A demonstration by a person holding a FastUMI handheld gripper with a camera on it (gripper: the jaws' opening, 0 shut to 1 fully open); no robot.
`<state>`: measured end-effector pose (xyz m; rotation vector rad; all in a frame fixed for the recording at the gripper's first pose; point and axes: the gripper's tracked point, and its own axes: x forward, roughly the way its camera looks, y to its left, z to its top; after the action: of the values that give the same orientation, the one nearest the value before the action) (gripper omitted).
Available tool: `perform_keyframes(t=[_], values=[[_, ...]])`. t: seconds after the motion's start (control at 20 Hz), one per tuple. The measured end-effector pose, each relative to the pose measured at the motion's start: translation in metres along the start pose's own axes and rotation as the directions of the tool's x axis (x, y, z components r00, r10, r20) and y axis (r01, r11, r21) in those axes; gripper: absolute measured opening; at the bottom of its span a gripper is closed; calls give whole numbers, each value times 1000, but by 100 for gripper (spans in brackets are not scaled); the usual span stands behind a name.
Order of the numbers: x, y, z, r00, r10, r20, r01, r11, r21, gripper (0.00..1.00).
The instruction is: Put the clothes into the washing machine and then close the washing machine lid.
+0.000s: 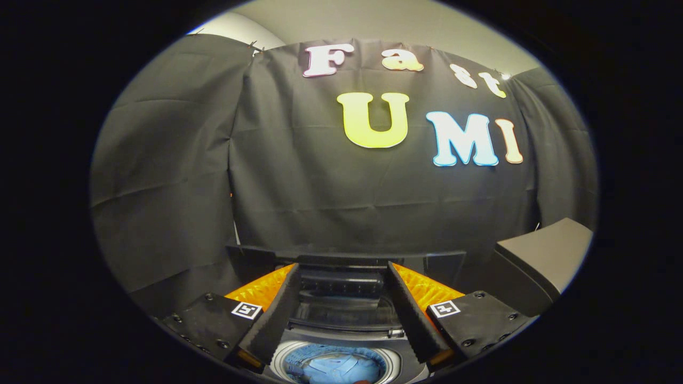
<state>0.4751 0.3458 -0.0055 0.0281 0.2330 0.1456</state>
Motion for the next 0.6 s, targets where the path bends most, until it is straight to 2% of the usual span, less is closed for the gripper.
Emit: perform_keyframes(t=[0.15,0.6], values=[[20,0,6,1000,-11,-20,11,1000,12,98],[82,10,23,998,-20,-66,17,998,-58,98]])
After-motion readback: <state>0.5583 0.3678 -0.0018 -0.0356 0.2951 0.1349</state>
